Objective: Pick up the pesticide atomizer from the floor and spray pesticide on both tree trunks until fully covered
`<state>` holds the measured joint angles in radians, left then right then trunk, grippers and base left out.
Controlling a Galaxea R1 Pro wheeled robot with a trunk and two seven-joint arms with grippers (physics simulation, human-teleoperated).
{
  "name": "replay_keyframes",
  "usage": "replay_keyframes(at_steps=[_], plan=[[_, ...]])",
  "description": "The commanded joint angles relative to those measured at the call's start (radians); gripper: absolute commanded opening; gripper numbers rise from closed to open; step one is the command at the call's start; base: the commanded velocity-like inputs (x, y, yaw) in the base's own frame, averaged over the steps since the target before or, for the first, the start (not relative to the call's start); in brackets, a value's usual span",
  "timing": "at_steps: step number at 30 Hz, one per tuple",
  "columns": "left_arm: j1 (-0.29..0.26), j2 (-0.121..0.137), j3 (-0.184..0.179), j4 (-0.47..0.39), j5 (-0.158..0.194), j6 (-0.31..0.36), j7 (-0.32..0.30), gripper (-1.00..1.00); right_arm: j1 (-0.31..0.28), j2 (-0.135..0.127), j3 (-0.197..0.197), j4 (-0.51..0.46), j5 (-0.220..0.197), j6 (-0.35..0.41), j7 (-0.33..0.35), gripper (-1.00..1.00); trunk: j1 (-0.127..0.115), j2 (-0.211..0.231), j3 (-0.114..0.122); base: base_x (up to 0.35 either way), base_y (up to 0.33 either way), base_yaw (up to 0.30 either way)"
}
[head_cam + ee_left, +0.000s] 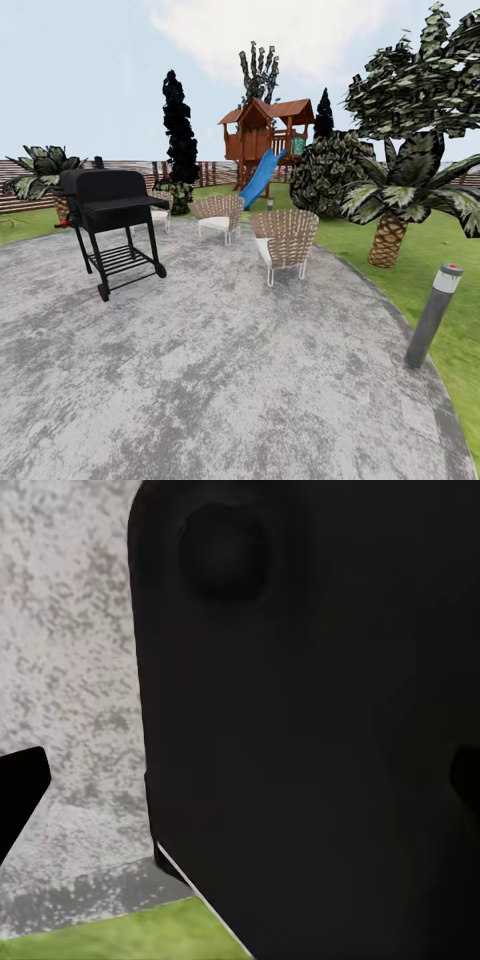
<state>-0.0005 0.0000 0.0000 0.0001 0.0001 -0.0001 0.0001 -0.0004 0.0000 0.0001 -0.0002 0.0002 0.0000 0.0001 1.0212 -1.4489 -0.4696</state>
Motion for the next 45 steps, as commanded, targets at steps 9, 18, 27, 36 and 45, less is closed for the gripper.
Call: replay_keyframes(at_steps=[9,18,27,36,45], plan=[[0.016,0.039,-0.002,0.004,0.0,0.01,0.004,1.0,-0.012,0.012,-0.002,-0.044,0.001,-0.008,-0.006,1.0,0.004,-0.001,0.0,0.0,0.0,0.0],[-0.023,0.09,0.025,-0.047,0.017,-0.04,0.004,1.0,-0.013,-0.007,-0.007,-0.086,0.0,-0.059,-0.006,1.0,0.004,-0.001,0.0,0.0,0.0,0.0],[-0.076,0.134,0.078,-0.098,0.022,-0.091,0.005,1.0,-0.031,-0.015,-0.009,-0.137,-0.003,-0.109,-0.006,1.0,0.004,-0.001,0.0,0.0,0.0,0.0],[-0.392,0.142,0.3,-0.299,-0.035,-0.331,0.145,1.0,-0.164,-0.017,-0.009,-0.486,-0.002,-0.374,-0.005,1.0,0.004,-0.001,0.0,0.0,0.0,0.0],[-0.384,0.137,0.253,-0.184,-0.245,-0.335,0.137,1.0,-0.18,-0.017,-0.005,-0.484,0.002,-0.374,0.0,1.0,0.004,-0.001,0.0,0.0,0.0,-0.023]])
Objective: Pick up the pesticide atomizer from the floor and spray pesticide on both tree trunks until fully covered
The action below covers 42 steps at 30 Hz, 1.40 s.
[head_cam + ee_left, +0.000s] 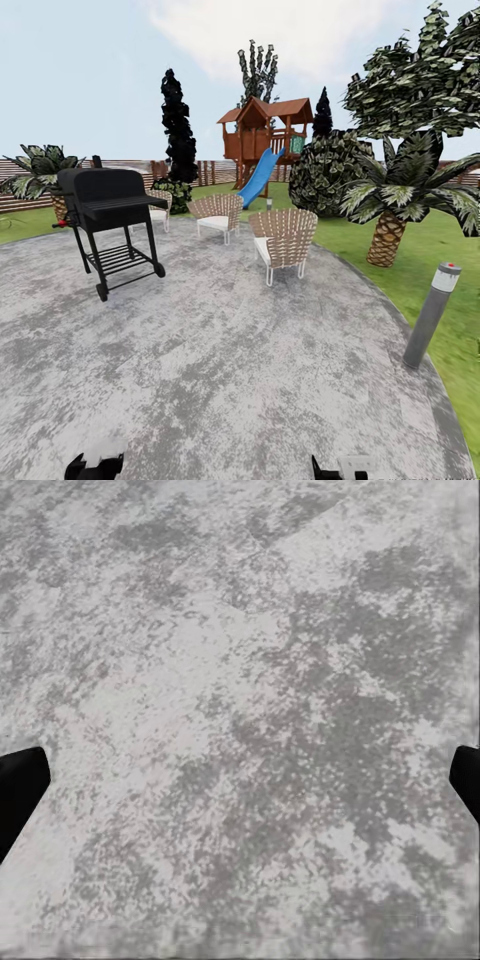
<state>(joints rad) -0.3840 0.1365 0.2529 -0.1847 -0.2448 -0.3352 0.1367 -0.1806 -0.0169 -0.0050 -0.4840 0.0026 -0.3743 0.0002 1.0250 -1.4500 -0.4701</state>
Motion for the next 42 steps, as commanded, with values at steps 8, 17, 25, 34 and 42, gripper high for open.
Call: replay_keyframes(at_steps=[8,17,25,34,42], plan=[[0.005,-0.01,-0.004,0.115,-0.022,-0.105,-0.002,1.0,0.0,0.0,0.001,0.003,-0.001,0.0,-0.002,1.0,0.0,0.0,0.0,0.0,0.0,-0.239],[0.005,-0.011,-0.004,0.125,-0.022,-0.117,-0.002,1.0,0.0,-0.008,-0.002,0.031,-0.003,0.0,-0.005,1.0,0.0,0.0,0.0,0.0,0.0,-0.269],[0.007,-0.011,-0.004,0.126,-0.021,-0.119,-0.003,1.0,0.0,-0.009,-0.002,0.039,-0.004,0.0,-0.005,1.0,0.0,0.0,0.0,0.0,0.0,-0.27],[0.007,-0.019,-0.004,0.128,-0.021,-0.117,-0.003,1.0,0.0,-0.009,-0.001,0.039,-0.004,0.0,-0.005,1.0,0.031,-0.056,-0.025,0.0,0.0,-0.27],[0.007,-0.028,-0.003,0.13,-0.019,-0.116,-0.003,1.0,0.0,-0.009,0.0,0.039,-0.003,0.0,-0.005,1.0,0.061,-0.112,-0.05,0.0,0.0,-0.27]])
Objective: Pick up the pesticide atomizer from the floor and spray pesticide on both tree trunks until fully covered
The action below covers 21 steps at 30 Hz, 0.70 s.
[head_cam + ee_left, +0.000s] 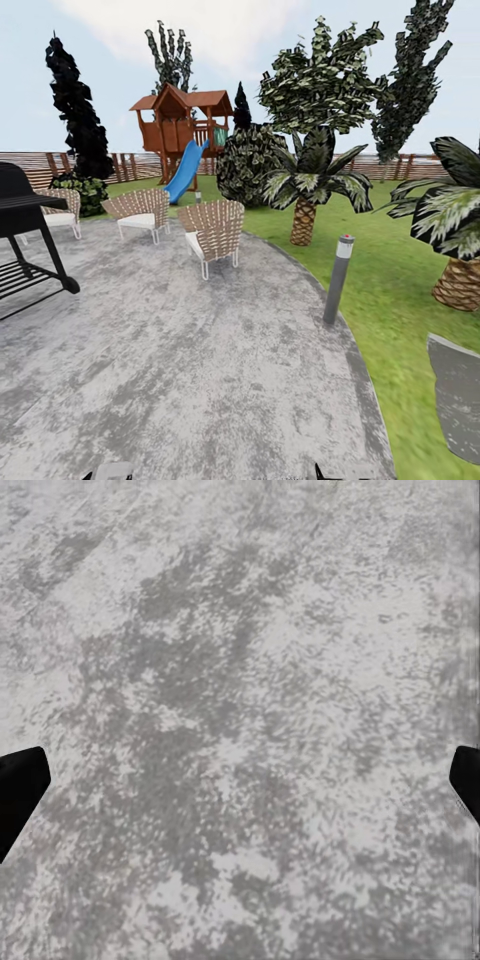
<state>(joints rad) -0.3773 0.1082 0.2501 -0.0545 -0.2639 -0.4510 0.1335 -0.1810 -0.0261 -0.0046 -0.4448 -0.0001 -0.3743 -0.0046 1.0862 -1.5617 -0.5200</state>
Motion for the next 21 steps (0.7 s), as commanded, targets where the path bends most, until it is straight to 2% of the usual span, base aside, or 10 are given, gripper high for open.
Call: replay_keyframes(at_steps=[1,21], plan=[[0.0,0.0,0.0,0.003,0.0,0.0,0.0,1.0,0.0,0.0,0.0,0.0,0.0,0.0,0.0,1.0,0.004,-0.007,-0.003,0.0,0.0,-0.27],[0.0,-0.002,0.0,0.015,-0.001,0.0,0.0,1.0,0.0,0.001,0.001,0.0,0.0,0.0,0.0,1.0,0.081,-0.147,-0.066,0.0,0.0,-0.27]])
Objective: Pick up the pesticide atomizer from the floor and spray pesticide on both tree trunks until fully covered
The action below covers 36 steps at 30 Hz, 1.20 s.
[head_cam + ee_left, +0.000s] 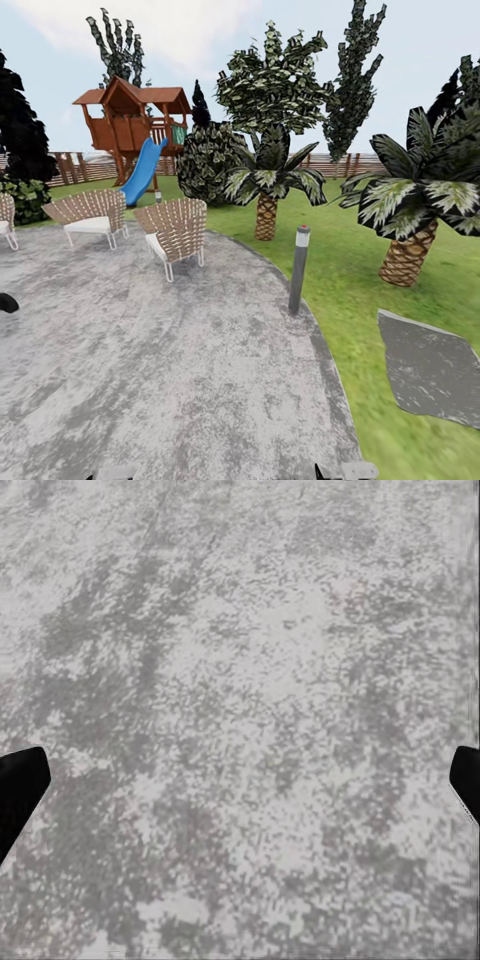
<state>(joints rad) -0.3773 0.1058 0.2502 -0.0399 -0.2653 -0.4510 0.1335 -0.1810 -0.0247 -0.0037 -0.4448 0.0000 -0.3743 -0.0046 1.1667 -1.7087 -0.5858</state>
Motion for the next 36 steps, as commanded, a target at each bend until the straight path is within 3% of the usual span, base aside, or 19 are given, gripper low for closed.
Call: replay_keyframes(at_steps=[1,36], plan=[[0.0,0.0,0.0,0.0,0.0,0.0,0.0,1.0,0.0,0.0,0.0,0.0,0.0,0.0,0.0,1.0,0.004,-0.007,-0.003,0.0,0.0,-0.27],[0.0,-0.006,0.0,0.0,0.0,0.0,0.0,1.0,0.0,0.0,-0.001,0.0,0.0,0.0,0.0,1.0,0.138,-0.252,-0.113,0.0,0.0,-0.27]])
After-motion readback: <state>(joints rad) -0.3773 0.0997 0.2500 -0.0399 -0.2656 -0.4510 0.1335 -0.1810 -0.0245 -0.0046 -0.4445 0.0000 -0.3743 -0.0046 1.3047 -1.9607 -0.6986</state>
